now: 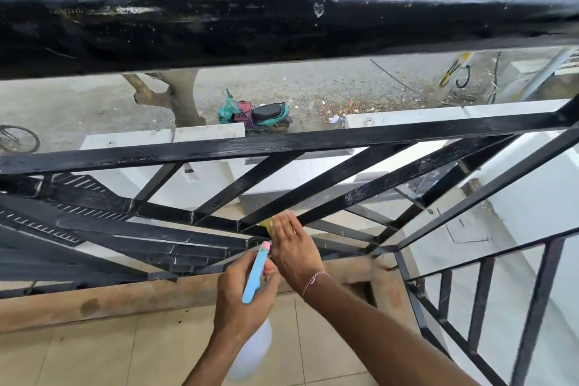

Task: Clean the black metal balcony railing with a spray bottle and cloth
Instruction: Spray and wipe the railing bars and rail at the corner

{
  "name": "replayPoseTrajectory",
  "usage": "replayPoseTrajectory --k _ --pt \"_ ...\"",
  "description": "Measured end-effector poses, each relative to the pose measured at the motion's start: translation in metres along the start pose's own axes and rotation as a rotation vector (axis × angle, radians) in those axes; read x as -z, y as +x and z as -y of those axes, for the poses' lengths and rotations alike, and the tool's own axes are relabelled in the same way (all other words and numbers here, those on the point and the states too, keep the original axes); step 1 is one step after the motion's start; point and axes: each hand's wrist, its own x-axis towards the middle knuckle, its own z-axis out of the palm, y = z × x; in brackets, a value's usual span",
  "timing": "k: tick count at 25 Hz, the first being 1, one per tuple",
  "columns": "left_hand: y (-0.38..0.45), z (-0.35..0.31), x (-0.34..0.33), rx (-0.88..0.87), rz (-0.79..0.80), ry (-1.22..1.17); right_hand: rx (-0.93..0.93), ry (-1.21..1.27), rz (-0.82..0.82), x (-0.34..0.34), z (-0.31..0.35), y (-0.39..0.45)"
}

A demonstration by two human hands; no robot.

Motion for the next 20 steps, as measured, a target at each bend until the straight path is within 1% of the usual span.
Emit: replayPoseTrajectory --k 4,8,12,15,17,18,20 --pt "0.005 -0.017 -0.015 -0.037 0.060 -0.041 -0.067 -0.033 -0.055 0.010 -0.041 -0.027" --pt "0.005 -0.041 -0.037 -0.093 0.125 -0.072 -0.158 -0.089 -0.206 0.027 -0.103 -0.067" --pt "0.006 -0.064 -0.053 -0.159 0.176 -0.104 -0.325 -0.099 -0.346 0.047 -0.165 -0.094" --pt "0.007 -0.079 -0.060 -0.171 0.168 -0.103 -0.464 -0.066 -0.432 0.069 -0.207 -0.122" --pt "0.007 -0.086 -0.066 -0.192 0.179 -0.103 -0.525 0.025 -0.459 0.083 -0.218 -0.136" --pt "0.005 -0.087 -0.068 -0.207 0.187 -0.102 -0.552 0.102 -0.498 0.086 -0.218 -0.143" --pt "-0.001 -0.090 -0.074 -0.245 0.215 -0.098 -0.641 0.369 -0.591 0.086 -0.206 -0.156"
